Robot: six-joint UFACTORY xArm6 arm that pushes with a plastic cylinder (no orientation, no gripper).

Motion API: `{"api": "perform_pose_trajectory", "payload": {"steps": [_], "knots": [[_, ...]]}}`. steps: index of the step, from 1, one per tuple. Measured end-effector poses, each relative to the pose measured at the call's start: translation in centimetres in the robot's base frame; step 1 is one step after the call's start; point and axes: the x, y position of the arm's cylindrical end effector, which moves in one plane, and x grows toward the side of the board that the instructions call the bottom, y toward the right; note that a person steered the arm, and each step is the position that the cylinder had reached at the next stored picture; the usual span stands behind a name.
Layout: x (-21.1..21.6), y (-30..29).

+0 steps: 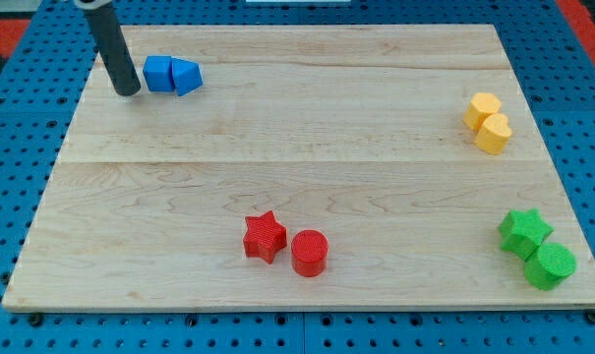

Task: Push the blue cube towards top

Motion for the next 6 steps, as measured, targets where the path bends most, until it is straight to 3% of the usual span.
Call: {"api": "perform_pose_trajectory", "payload": {"steps": [1, 3, 6], "knots": [[-0.2, 1.2], [-8.5, -0.5], [-3.4, 0.8]]}}
